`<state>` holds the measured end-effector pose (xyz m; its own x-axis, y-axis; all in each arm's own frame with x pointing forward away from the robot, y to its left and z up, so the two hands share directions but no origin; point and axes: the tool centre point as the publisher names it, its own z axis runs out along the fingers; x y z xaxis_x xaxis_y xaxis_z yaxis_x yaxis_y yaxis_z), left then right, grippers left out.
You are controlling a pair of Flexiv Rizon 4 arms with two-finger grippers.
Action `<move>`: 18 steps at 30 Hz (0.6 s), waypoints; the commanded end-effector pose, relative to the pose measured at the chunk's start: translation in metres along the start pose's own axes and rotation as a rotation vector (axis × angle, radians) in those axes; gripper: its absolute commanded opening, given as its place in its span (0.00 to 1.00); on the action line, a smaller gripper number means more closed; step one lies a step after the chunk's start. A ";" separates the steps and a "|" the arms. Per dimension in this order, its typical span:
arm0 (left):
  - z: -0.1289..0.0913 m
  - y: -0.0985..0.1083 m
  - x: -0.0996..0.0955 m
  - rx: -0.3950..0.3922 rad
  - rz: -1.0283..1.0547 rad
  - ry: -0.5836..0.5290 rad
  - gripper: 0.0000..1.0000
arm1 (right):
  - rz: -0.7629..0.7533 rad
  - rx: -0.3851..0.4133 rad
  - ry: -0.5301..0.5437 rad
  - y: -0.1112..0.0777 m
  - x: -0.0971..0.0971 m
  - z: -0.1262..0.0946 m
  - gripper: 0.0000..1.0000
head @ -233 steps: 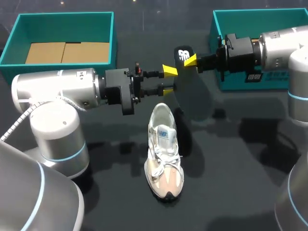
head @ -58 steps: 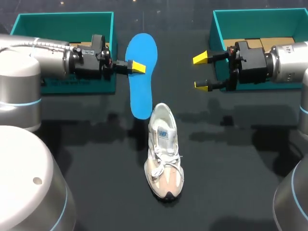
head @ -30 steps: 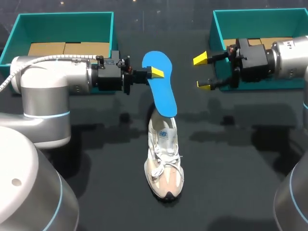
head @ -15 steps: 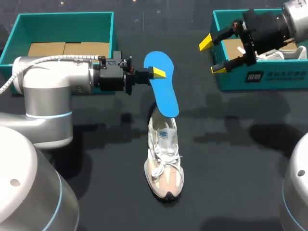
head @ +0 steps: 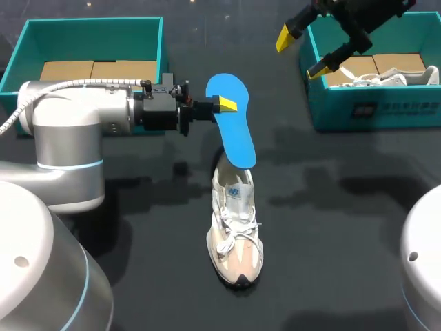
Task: Take the shoe out of the shoebox, open the shoe tongue, remove and reinsert the insole, then place the shoe into the shoebox
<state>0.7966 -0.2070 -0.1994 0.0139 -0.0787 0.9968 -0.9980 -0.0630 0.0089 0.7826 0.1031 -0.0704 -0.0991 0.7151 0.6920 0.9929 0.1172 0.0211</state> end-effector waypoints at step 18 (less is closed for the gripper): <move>0.001 0.001 0.000 0.002 0.000 -0.001 0.00 | -0.061 0.073 -0.611 0.026 0.078 0.030 1.00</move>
<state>0.7966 -0.2070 -0.1994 0.0139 -0.0787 0.9968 -0.9980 -0.0630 0.0089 0.7949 0.1723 -0.0387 -0.1693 0.8812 0.4413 0.9813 0.1922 -0.0072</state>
